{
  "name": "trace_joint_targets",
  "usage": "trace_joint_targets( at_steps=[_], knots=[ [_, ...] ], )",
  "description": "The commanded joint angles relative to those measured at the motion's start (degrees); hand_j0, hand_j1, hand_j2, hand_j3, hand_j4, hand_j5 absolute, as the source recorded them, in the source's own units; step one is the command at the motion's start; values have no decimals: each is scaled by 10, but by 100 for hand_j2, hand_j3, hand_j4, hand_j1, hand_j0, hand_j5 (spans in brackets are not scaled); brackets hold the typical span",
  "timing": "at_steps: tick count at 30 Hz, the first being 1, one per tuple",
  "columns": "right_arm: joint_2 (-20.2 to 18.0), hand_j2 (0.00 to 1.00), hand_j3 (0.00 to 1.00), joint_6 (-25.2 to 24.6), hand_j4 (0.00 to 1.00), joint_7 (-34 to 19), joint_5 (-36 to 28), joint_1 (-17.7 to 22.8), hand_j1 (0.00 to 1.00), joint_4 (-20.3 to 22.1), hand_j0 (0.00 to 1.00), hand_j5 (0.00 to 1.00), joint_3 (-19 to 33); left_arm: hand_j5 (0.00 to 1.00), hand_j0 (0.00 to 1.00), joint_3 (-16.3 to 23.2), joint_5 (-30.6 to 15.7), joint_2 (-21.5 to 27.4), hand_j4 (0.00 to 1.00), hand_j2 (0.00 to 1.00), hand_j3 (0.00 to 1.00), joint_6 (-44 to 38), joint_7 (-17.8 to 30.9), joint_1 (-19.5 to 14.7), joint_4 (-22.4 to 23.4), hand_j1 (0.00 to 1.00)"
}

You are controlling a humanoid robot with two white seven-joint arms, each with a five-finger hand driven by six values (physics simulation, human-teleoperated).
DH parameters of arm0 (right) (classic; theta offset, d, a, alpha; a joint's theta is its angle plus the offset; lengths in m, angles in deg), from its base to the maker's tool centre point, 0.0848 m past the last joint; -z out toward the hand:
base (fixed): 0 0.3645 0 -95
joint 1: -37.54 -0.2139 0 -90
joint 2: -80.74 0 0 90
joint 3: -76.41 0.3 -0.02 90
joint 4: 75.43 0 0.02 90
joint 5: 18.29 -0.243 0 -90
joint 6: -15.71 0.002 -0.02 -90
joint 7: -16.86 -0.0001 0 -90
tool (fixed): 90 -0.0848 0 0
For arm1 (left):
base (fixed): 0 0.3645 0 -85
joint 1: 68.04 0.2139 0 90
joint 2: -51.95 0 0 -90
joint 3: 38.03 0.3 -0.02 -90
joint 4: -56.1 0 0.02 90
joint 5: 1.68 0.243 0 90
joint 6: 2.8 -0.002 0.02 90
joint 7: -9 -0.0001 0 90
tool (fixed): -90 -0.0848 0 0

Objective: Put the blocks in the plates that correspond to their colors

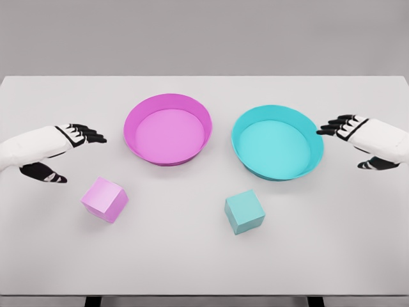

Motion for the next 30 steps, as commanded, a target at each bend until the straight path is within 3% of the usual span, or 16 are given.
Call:
trace_joint_targets(
  at_steps=[1,6,8,10,11,12,16,18,22,26,30],
  knots=[
    [-2,100,100,0,100,-2,-4,1,100,2,100,100,-1,100,100,0,-5,1,100,100,100,-1,-1,0,-2,100],
    [-8,100,100,0,100,-2,-5,-8,100,3,100,100,0,100,100,2,-25,26,100,100,100,-1,-2,2,-4,100],
    [-9,100,100,0,100,3,-9,-51,100,0,100,100,-3,100,100,12,-57,47,100,100,100,-1,-3,4,-8,100],
    [-32,100,100,0,100,-1,-7,-119,100,0,100,100,-85,100,100,27,-57,49,100,100,100,-1,-2,7,-34,100],
    [-58,100,100,0,100,3,-7,-193,100,5,100,100,-187,100,100,52,-59,59,100,100,100,-1,-5,7,-60,100],
    [-79,100,100,0,100,4,-8,-243,100,17,100,100,-242,100,100,60,-64,64,100,100,100,-1,-5,7,-74,100],
    [-165,100,100,0,100,28,-11,-303,100,138,100,100,-282,100,100,90,-65,59,100,100,100,-1,-5,7,-89,100],
    [-163,100,100,0,100,29,-11,-377,100,143,100,100,-378,100,100,94,-65,56,100,100,100,-1,-7,7,-89,100],
    [-157,100,100,0,100,29,-20,-384,100,176,100,100,-389,100,100,97,-63,39,100,100,100,-1,-5,9,-84,100],
    [-102,100,100,0,100,29,-22,-380,100,181,100,100,-404,100,100,97,-46,5,100,100,100,-1,-1,12,-41,100],
    [-104,100,100,0,100,35,-34,-373,100,181,100,100,-414,100,100,98,-42,1,100,100,100,-1,-1,12,-31,100]
  ],
)
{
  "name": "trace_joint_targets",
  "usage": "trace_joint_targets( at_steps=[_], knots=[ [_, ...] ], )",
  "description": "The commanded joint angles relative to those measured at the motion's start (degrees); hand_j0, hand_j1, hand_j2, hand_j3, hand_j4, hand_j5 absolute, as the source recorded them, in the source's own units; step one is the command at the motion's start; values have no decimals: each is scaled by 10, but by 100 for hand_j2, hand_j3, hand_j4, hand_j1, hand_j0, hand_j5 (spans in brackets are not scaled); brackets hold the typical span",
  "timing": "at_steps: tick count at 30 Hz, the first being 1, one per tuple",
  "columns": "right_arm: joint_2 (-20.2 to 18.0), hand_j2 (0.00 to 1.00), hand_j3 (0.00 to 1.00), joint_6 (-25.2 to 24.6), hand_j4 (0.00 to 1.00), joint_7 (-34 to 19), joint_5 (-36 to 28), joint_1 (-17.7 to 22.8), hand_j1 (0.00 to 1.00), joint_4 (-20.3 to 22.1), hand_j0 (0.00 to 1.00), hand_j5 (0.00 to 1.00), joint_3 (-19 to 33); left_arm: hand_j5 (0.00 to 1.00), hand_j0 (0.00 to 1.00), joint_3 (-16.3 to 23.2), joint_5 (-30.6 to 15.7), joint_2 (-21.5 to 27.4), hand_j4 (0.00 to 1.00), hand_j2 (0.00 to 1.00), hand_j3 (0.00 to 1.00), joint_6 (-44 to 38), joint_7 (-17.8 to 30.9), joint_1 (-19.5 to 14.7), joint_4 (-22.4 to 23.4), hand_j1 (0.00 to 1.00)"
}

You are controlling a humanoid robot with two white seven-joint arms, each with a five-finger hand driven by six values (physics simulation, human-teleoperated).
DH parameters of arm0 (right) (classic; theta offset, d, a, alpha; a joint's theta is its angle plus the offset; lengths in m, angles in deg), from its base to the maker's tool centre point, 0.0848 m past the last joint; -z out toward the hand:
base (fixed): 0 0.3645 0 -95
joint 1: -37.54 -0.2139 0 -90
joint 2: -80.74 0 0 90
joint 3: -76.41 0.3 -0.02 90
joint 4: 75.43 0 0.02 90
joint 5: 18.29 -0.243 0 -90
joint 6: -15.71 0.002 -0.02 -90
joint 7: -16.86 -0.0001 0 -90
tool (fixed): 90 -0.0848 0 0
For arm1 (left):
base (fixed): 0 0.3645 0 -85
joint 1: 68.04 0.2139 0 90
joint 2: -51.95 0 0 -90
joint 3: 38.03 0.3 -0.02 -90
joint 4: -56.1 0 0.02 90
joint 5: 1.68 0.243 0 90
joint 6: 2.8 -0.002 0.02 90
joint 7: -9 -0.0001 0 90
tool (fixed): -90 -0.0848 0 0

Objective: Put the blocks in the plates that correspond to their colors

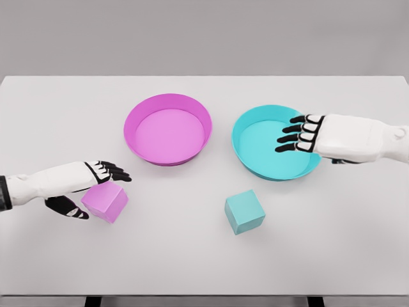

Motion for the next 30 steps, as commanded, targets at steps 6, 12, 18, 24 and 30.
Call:
trace_joint_targets(
  at_steps=[6,12,18,24,30],
  knots=[
    [34,100,100,0,100,6,-16,1,100,2,100,100,-42,100,100,4,1,-8,100,100,100,-1,0,1,12,100],
    [52,100,100,0,100,5,-17,10,100,1,100,100,-60,100,100,5,21,-22,100,100,100,-1,0,1,12,100],
    [80,100,100,0,100,5,-16,10,100,2,100,100,-69,94,94,5,37,-27,94,94,94,-1,0,1,11,94],
    [89,100,100,0,100,5,-16,10,100,2,100,100,-69,74,74,5,44,-28,74,74,74,-1,0,1,10,74],
    [110,100,100,0,100,0,-15,10,100,2,100,100,-86,66,66,5,44,-27,66,66,66,-1,1,0,9,66]
  ],
)
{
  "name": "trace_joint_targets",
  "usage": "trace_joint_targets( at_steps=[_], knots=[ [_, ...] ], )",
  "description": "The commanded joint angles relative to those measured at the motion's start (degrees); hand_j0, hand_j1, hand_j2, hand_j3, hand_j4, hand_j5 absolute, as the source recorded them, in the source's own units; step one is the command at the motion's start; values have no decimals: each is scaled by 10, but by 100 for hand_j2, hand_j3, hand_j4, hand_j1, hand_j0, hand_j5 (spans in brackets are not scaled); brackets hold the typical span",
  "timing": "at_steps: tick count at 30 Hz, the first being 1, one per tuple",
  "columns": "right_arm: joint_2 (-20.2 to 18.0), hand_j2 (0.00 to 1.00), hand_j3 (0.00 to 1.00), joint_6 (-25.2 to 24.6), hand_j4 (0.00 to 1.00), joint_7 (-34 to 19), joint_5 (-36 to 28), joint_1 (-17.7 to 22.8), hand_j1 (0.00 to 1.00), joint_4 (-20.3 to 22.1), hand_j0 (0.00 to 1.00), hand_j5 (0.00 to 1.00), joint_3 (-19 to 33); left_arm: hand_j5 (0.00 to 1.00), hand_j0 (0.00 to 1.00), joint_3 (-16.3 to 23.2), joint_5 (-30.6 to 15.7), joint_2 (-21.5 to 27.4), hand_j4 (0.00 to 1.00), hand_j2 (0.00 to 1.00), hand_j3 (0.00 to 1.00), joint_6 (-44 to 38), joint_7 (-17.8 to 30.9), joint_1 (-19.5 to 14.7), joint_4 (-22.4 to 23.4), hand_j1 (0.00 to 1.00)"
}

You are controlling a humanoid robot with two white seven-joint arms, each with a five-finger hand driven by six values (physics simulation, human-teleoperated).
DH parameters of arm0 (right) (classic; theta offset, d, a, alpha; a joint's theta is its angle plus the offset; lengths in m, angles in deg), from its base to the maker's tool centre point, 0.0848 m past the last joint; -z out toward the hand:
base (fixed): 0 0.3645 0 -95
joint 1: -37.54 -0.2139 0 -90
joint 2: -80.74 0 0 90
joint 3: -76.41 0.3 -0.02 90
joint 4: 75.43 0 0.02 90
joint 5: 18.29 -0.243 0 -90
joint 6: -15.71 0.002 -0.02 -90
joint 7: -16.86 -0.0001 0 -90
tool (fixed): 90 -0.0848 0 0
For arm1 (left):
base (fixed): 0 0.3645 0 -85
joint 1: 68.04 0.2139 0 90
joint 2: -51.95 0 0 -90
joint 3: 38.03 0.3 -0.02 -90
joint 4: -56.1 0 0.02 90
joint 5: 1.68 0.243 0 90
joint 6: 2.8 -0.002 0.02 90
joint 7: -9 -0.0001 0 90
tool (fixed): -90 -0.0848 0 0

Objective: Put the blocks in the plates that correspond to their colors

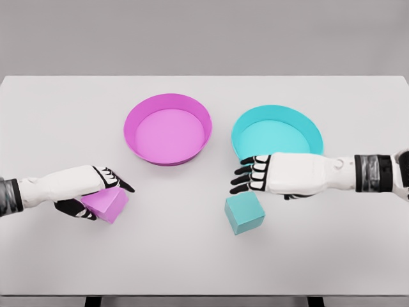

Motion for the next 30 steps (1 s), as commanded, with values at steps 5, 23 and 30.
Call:
trace_joint_targets(
  at_steps=[5,23,30],
  knots=[
    [19,100,100,0,100,-3,-2,0,100,0,100,100,-15,51,51,1,2,4,51,51,51,1,1,-12,-8,51],
    [43,100,100,0,100,-17,0,0,100,-1,100,100,-41,51,51,-1,-4,-112,51,51,51,1,0,-166,84,51],
    [54,100,100,0,100,-32,2,0,100,-5,100,100,-40,51,51,-1,5,-215,51,51,51,-49,3,-221,136,51]
  ],
)
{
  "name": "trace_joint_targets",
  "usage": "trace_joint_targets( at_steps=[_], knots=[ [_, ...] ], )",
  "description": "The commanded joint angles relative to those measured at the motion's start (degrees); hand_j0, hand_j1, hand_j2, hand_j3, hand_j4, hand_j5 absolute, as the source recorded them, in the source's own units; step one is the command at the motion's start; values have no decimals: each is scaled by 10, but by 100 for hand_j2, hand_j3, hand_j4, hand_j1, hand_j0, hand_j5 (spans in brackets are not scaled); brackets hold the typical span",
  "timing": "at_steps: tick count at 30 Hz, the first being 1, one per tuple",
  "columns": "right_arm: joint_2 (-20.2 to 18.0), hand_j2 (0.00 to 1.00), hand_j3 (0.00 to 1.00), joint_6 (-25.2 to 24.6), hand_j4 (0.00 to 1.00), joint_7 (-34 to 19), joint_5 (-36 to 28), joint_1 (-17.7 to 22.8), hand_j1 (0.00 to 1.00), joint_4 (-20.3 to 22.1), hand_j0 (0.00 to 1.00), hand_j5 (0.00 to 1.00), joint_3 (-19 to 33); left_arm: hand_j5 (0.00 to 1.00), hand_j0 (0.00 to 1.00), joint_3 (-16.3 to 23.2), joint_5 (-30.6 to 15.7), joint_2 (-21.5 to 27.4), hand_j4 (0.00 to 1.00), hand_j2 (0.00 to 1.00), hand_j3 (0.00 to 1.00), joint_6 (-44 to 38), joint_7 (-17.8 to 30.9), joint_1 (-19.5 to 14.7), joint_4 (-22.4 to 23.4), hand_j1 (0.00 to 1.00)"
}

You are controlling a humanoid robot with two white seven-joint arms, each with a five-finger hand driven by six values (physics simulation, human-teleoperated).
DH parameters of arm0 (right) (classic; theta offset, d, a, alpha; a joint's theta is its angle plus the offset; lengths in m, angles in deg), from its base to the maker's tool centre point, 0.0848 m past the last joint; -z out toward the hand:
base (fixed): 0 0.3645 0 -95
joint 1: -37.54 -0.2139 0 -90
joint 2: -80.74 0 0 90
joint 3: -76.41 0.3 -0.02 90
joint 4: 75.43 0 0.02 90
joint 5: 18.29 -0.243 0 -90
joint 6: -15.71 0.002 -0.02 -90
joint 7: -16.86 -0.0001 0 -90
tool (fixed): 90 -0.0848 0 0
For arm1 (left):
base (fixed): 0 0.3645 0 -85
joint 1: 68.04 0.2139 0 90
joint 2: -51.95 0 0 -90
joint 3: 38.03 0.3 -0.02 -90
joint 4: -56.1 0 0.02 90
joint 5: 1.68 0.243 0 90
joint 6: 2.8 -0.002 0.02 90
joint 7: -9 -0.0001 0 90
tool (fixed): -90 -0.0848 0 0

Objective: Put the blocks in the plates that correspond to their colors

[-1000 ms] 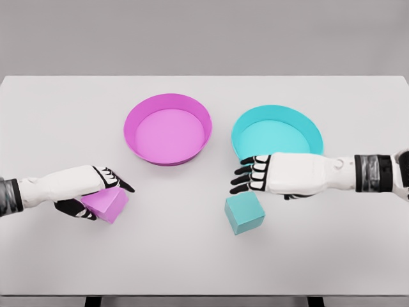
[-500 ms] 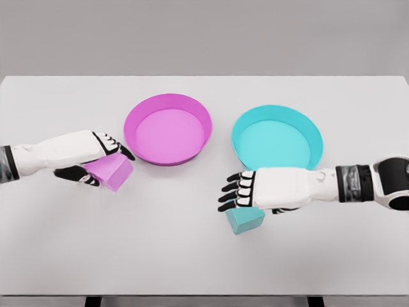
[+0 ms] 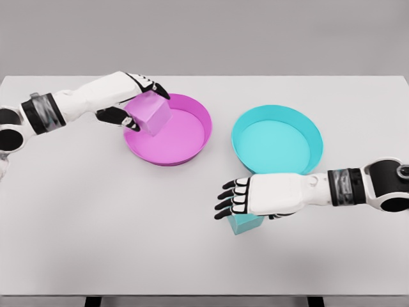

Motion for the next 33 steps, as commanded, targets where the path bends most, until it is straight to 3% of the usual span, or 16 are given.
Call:
trace_joint_targets(
  at_steps=[1,2,4,5,10,13,14,16,17,19,20,23,28,31,33],
  knots=[
    [3,100,100,0,100,-4,-3,0,100,-1,100,100,1,54,54,0,18,-49,54,54,54,-29,0,0,37,54],
    [4,100,100,0,100,-5,-2,0,100,-2,100,100,1,59,59,0,27,-67,59,59,59,-32,0,-2,69,59],
    [5,100,100,0,100,-5,-1,0,100,-2,100,100,1,95,95,-1,24,-80,95,95,95,-33,-1,-3,99,95],
    [5,100,100,0,100,-7,-1,0,100,-3,100,100,1,99,99,-3,22,-79,99,99,99,-33,-1,-3,99,99],
    [11,100,100,0,100,-17,-1,1,100,-8,100,100,2,100,100,-4,22,-65,100,100,100,-26,-1,-11,99,100],
    [18,100,100,0,100,-22,0,1,100,-12,100,100,2,100,100,-4,23,22,100,100,100,34,-1,-16,91,100],
    [18,100,100,0,100,-29,0,1,100,-12,100,100,2,100,100,-7,20,72,100,100,100,34,-2,-18,92,100],
    [18,100,100,0,100,-29,0,1,100,-13,100,100,4,100,100,-14,-9,185,100,100,100,34,-3,-6,99,100],
    [18,100,100,0,100,-29,0,1,100,-13,100,100,5,100,100,-14,-9,196,100,100,100,34,-3,15,96,100],
    [18,100,100,0,100,-29,0,1,100,-19,100,100,6,100,100,-12,-8,192,100,100,100,34,-2,74,98,100],
    [18,100,100,0,100,-30,0,1,100,-21,100,100,6,100,100,-14,-10,183,100,100,100,34,-2,79,103,100],
    [18,100,100,0,100,-41,8,1,100,-20,100,100,7,100,100,-17,-10,164,100,100,100,34,-2,79,105,100],
    [18,87,87,0,87,-49,9,1,87,-20,87,87,7,100,100,-44,-14,150,100,100,100,34,0,81,110,100],
    [18,81,81,0,81,-56,9,1,81,-20,81,81,9,100,100,-60,-15,123,100,100,100,34,50,83,118,100],
    [18,78,78,0,78,-56,9,1,78,-20,78,78,16,100,100,-66,-16,122,100,100,100,34,53,91,118,100]
  ],
)
